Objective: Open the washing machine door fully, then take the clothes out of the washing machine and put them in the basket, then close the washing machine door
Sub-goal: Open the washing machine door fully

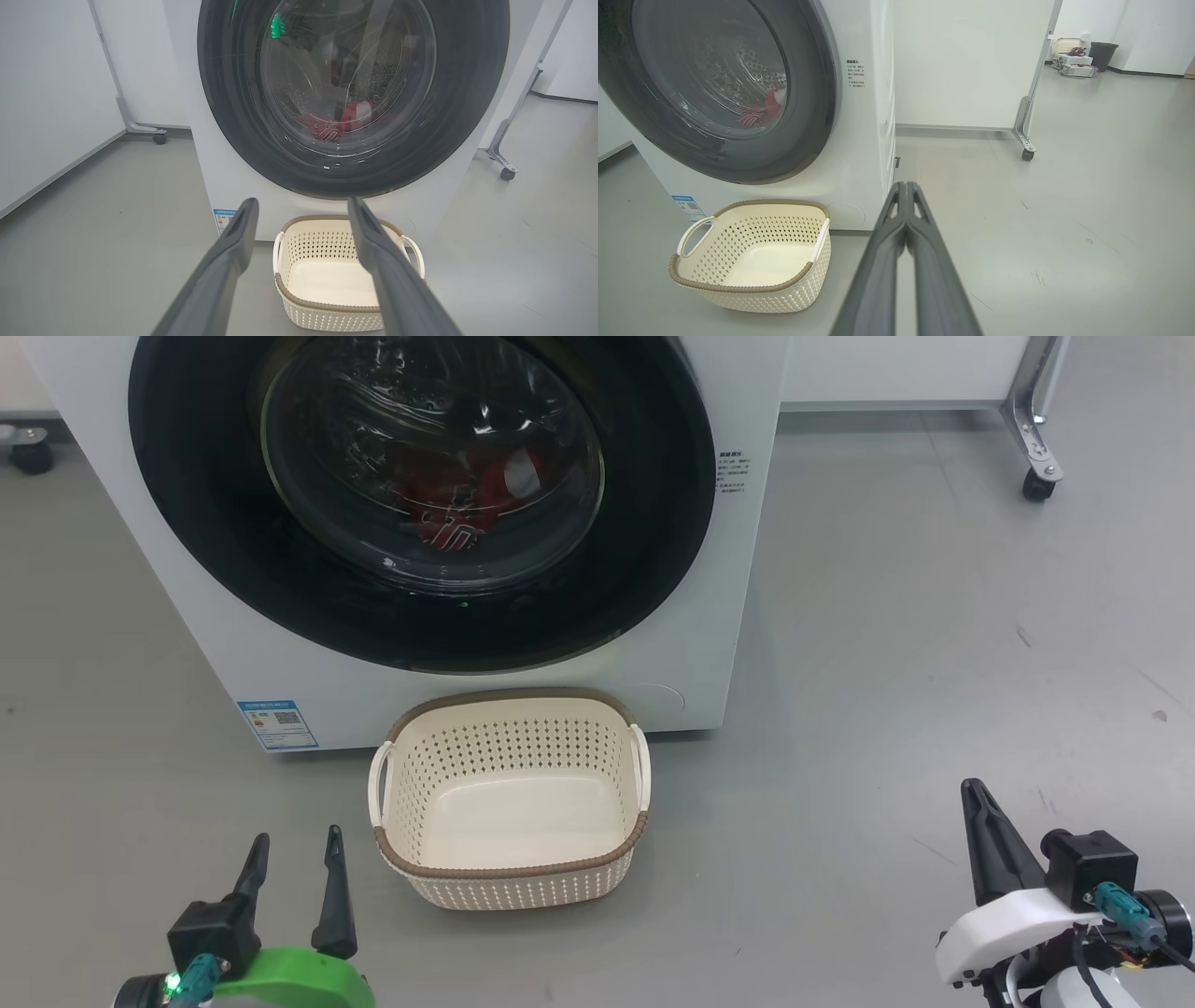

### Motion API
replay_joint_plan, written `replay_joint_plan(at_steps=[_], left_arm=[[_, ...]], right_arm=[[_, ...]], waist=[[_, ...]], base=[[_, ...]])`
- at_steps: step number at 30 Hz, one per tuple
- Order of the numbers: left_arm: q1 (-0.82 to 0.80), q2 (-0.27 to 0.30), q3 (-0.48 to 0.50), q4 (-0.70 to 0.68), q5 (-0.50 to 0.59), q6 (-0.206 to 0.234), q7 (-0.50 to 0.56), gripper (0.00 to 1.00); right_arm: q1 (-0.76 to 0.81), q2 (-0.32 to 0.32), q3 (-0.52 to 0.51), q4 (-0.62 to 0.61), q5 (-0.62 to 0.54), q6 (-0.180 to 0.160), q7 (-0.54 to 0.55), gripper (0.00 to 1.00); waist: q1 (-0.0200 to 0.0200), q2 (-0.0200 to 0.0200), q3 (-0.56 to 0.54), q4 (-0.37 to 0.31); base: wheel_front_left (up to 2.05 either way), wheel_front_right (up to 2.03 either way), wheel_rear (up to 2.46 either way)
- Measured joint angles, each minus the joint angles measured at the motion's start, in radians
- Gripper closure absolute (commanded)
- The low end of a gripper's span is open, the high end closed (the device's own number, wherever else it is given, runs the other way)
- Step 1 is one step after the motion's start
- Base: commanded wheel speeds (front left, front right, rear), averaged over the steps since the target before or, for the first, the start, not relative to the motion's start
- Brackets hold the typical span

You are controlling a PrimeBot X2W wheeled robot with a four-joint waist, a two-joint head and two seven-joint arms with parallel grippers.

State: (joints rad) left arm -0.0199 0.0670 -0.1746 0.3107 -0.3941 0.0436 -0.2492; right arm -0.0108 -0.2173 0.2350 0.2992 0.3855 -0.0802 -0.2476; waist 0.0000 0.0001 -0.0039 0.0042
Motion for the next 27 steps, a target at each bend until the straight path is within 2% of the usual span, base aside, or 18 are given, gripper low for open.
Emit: replay_joint_plan(at_steps=[8, 18, 22, 23, 27], left_arm=[[0.000, -0.007, 0.004, 0.003, 0.002, -0.006, 0.000, 0.00], [0.000, -0.012, 0.007, 0.001, 0.010, -0.006, 0.000, 0.00], [-0.001, -0.013, 0.009, -0.006, 0.017, -0.006, 0.000, 0.00], [-0.003, -0.014, 0.009, -0.009, 0.018, -0.008, 0.000, 0.00], [-0.020, -0.015, 0.010, -0.017, 0.021, -0.009, 0.000, 0.00]], right_arm=[[0.001, 0.002, -0.006, 0.003, 0.003, 0.012, 0.000, 1.00], [0.002, 0.032, -0.064, 0.005, 0.106, 0.051, 0.000, 1.00], [-0.006, 0.061, -0.107, 0.001, 0.184, 0.080, 0.000, 1.00], [-0.013, 0.095, -0.152, -0.001, 0.281, 0.105, 0.000, 1.00], [-0.039, 0.145, -0.219, 0.001, 0.435, 0.155, 0.002, 1.00]], waist=[[0.0000, 0.0000, 0.002, 0.001], [0.0000, 0.0000, 0.015, 0.003], [0.0000, 0.0000, 0.033, 0.001], [0.0000, 0.0000, 0.042, 0.000], [0.0000, 0.0000, 0.060, -0.002]], base=[[0.00, 0.00, 0.00], [0.00, 0.00, 0.00], [0.00, 0.00, 0.00], [0.00, 0.00, 0.00], [0.00, 0.00, 0.00]])
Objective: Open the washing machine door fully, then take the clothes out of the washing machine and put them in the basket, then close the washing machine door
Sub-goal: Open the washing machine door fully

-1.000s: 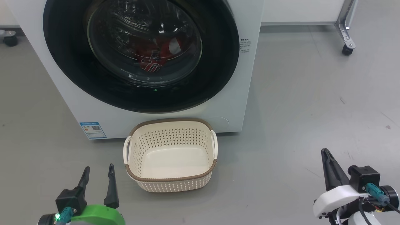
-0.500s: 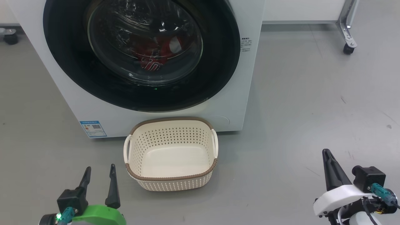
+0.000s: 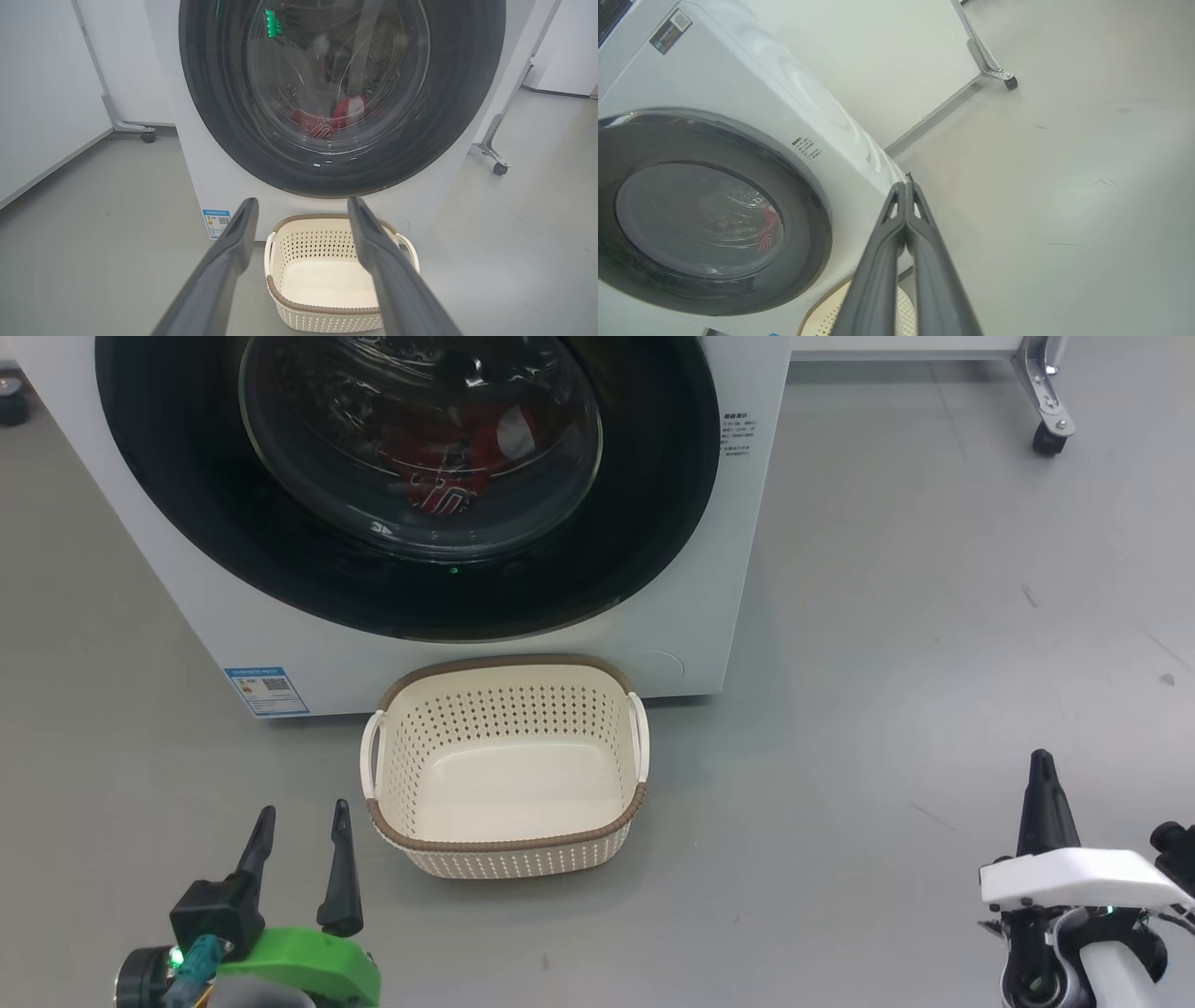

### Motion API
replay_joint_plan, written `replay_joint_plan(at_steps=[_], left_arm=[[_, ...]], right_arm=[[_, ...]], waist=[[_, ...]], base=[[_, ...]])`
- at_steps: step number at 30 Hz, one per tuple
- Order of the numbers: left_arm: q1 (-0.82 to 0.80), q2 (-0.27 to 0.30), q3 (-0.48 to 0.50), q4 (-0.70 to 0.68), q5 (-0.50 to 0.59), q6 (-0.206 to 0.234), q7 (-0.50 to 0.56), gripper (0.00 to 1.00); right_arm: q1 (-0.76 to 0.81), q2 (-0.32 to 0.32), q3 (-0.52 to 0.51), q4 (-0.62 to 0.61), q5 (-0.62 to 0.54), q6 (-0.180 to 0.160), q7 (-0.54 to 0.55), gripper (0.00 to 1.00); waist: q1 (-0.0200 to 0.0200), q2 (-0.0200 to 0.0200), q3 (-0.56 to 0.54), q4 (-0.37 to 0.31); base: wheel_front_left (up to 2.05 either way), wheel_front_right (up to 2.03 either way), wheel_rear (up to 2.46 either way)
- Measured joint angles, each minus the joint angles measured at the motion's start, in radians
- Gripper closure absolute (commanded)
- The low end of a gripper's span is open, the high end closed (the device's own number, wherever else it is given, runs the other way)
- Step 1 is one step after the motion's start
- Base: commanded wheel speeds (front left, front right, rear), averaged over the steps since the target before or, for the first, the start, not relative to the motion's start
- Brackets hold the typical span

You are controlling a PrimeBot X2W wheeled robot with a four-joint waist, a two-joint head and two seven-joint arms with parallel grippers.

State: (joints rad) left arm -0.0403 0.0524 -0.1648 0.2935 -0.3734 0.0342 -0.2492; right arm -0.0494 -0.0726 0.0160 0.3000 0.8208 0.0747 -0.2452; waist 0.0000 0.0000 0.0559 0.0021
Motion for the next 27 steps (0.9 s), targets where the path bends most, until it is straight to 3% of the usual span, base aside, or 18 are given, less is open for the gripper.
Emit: replay_joint_plan(at_steps=[5, 15, 27], left_arm=[[-0.018, -0.002, -0.001, -0.010, 0.018, 0.000, 0.000, 0.00], [-0.055, -0.003, -0.002, -0.036, 0.035, 0.000, -0.002, 0.00], [-0.125, -0.006, -0.033, -0.066, 0.059, -0.006, -0.003, 0.00]], right_arm=[[-0.045, 0.022, -0.075, 0.010, 0.205, 0.030, 0.049, 1.00], [-0.198, 0.023, -0.143, 0.042, 0.546, 0.038, 0.243, 1.00], [-0.399, -0.008, -0.169, 0.055, 0.664, 0.037, 0.400, 1.00]], waist=[[0.0000, 0.0000, 0.022, -0.002], [0.0000, 0.0000, 0.074, -0.005], [0.0000, 0.0000, 0.172, 0.001]], base=[[0.00, 0.00, 0.00], [0.00, 0.00, 0.00], [0.00, 0.00, 0.00]])
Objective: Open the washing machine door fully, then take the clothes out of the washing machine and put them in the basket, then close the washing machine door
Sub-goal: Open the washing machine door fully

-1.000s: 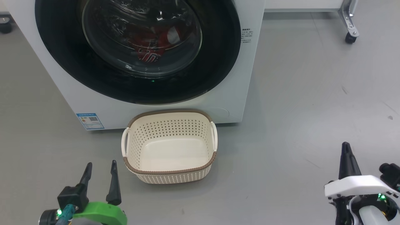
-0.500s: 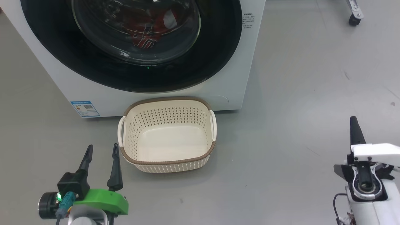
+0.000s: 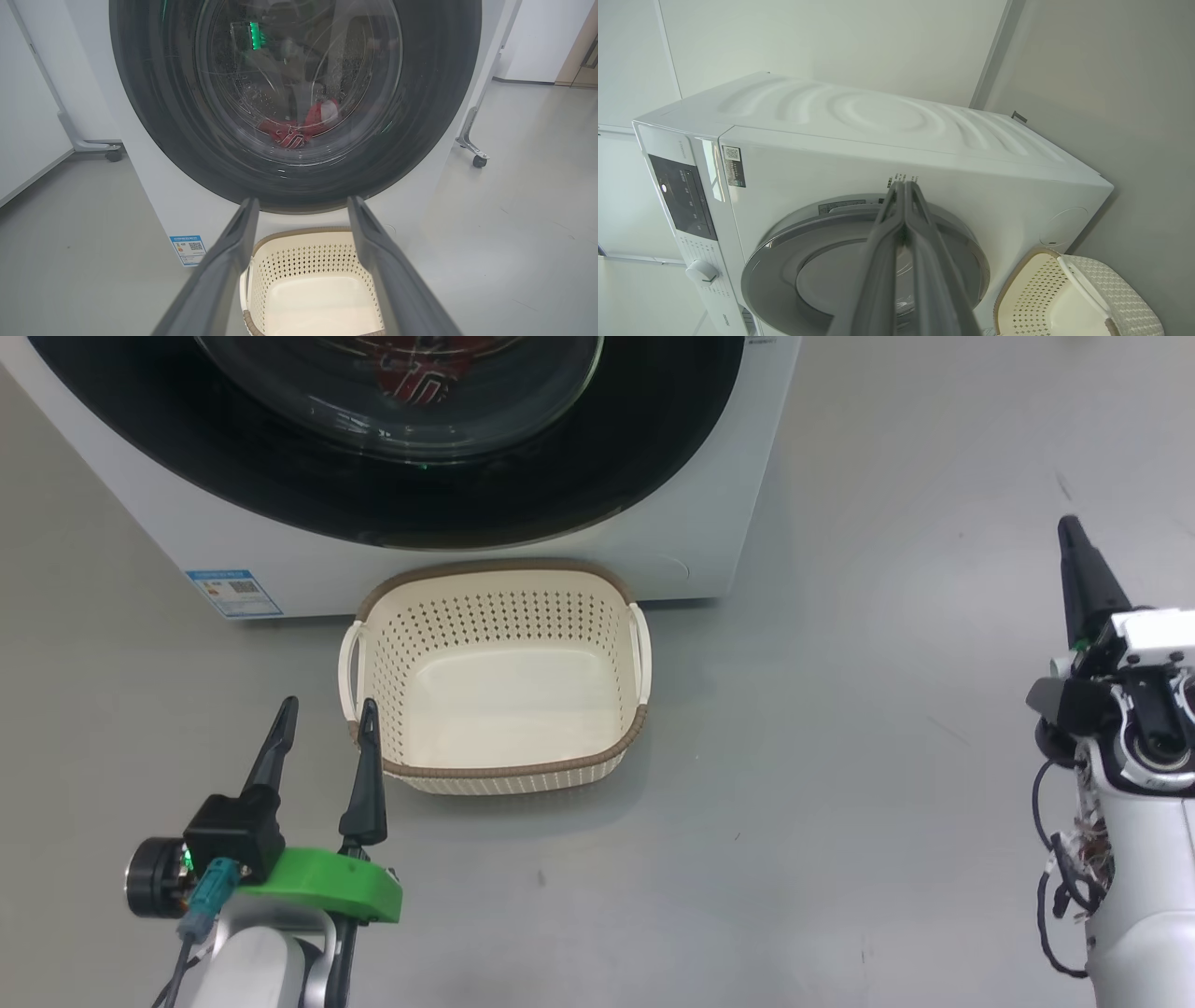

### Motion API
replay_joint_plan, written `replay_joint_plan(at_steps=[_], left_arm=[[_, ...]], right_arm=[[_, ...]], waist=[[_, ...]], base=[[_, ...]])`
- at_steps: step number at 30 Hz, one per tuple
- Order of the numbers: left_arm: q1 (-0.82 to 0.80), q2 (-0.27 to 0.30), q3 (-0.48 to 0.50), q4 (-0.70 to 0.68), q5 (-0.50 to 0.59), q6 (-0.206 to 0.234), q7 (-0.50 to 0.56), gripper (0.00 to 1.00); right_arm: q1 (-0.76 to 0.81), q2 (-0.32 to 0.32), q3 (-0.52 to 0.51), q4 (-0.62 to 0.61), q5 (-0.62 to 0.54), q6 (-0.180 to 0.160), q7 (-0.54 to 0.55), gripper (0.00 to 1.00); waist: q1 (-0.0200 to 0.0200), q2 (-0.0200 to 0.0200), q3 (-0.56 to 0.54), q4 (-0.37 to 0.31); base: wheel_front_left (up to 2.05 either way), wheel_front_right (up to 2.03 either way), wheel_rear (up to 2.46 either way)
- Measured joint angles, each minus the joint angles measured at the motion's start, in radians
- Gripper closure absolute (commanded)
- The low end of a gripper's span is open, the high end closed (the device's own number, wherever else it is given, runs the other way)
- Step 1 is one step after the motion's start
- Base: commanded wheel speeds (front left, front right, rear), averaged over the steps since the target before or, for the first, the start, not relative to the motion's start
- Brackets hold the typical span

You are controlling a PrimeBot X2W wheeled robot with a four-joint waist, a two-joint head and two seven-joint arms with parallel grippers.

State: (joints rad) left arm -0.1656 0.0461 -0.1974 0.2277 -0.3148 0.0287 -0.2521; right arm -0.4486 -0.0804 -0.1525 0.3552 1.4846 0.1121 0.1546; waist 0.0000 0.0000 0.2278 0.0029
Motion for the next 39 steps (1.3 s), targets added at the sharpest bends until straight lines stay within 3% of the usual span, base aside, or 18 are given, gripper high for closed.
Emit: replay_joint_plan(at_steps=[15, 31, 39], left_arm=[[-0.119, -0.006, -0.035, -0.029, 0.030, 0.000, 0.000, 0.00], [-0.198, -0.011, -0.096, -0.051, -0.012, 0.010, 0.000, 0.00], [-0.225, -0.013, -0.132, -0.053, -0.035, 0.019, 0.000, 0.00]], right_arm=[[-0.273, -0.080, -0.004, 0.014, 0.060, -0.029, 0.117, 1.00], [-0.513, -0.153, 0.069, 0.053, 0.071, -0.105, 0.255, 1.00], [-0.612, -0.170, 0.100, 0.088, 0.062, -0.116, 0.302, 1.00]], waist=[[0.0000, 0.0000, 0.159, 0.048], [0.0000, 0.0000, 0.286, 0.146], [0.0001, 0.0000, 0.326, 0.196]], base=[[0.00, 0.00, 0.00], [0.00, 0.00, 0.00], [0.00, 0.00, 0.00]])
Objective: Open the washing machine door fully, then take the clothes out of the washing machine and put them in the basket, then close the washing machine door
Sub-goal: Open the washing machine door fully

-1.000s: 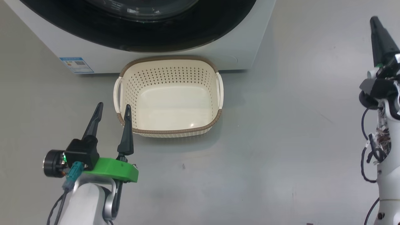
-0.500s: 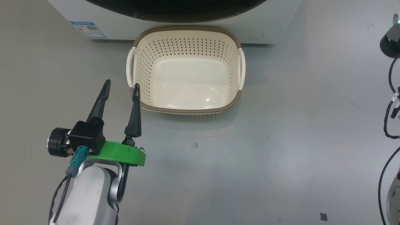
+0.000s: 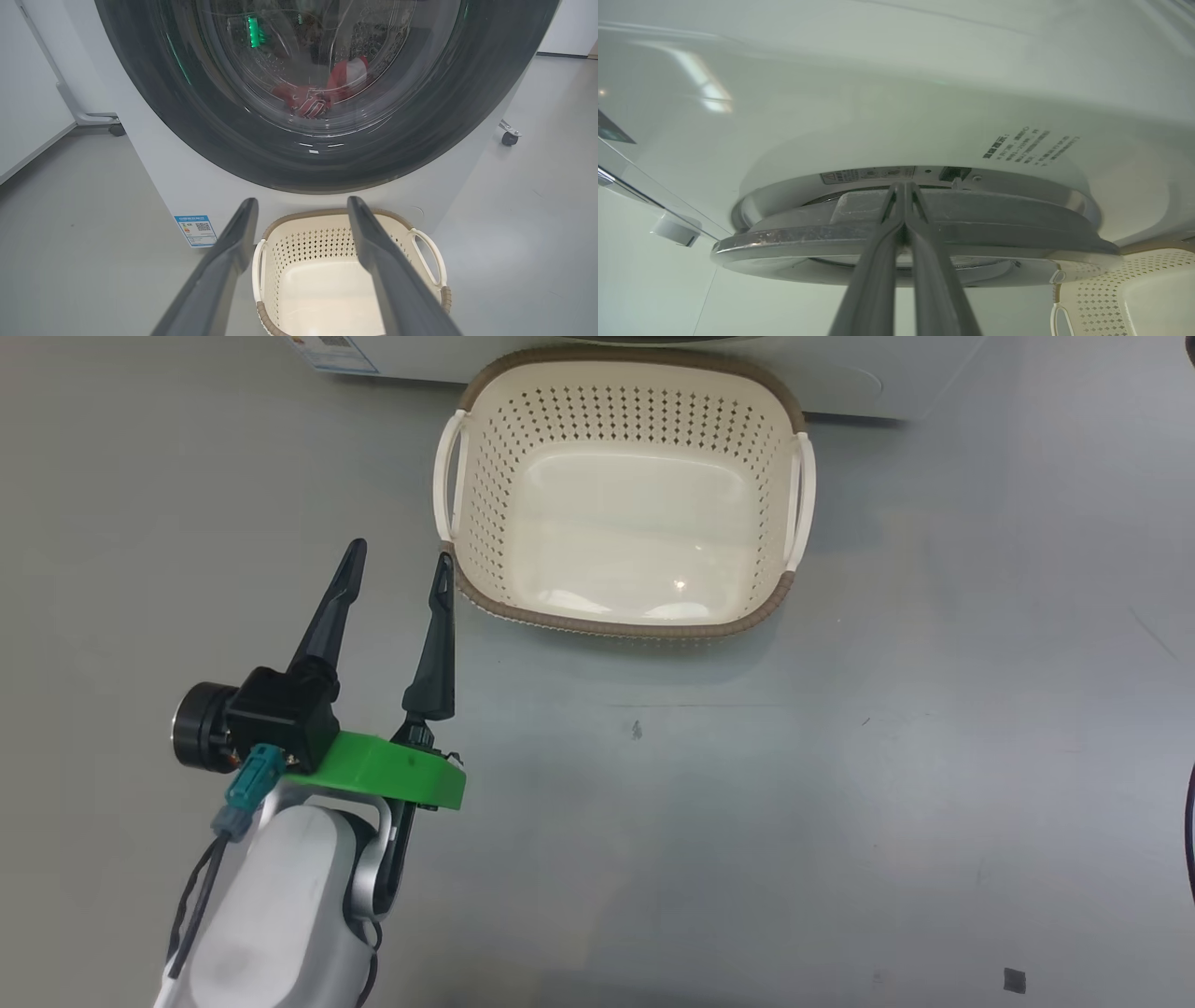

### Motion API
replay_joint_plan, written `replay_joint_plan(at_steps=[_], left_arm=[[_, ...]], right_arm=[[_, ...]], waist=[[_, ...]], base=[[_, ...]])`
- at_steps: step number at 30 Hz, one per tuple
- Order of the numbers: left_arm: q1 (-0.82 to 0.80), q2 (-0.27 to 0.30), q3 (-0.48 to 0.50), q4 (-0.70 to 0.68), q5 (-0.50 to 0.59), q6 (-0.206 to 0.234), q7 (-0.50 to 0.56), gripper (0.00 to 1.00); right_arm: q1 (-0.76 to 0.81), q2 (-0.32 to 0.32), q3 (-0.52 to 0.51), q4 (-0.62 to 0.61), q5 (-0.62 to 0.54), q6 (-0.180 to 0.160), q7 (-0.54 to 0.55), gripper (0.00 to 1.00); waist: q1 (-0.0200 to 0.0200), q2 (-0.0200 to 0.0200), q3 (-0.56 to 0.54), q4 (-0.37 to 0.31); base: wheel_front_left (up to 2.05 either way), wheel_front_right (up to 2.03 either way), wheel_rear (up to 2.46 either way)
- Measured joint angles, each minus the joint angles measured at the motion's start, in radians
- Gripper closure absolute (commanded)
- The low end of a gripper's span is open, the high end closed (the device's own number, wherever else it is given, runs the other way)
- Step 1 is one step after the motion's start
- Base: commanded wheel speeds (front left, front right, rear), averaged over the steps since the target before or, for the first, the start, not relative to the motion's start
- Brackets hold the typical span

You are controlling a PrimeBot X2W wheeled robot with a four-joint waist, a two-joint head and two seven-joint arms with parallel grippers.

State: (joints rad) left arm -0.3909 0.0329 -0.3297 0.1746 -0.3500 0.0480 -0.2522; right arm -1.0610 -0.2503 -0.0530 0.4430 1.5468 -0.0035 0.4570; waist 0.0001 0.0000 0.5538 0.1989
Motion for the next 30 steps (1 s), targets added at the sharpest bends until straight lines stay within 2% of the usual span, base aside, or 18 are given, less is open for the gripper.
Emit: replay_joint_plan(at_steps=[16, 30], left_arm=[[-0.010, -0.002, -0.027, -0.003, -0.020, 0.019, 0.000, 0.00], [-0.020, -0.003, -0.039, -0.009, -0.037, 0.036, 0.000, 0.00]], right_arm=[[-0.126, -0.025, 0.027, 0.091, 0.000, -0.052, 0.065, 1.00], [-0.192, -0.042, 0.037, 0.156, 0.021, -0.070, 0.144, 1.00]], waist=[[-0.0001, 0.0000, 0.021, 0.056], [-0.0001, 0.0000, 0.036, 0.076]], base=[[0.00, 0.00, 0.00], [0.00, 0.00, 0.00]])
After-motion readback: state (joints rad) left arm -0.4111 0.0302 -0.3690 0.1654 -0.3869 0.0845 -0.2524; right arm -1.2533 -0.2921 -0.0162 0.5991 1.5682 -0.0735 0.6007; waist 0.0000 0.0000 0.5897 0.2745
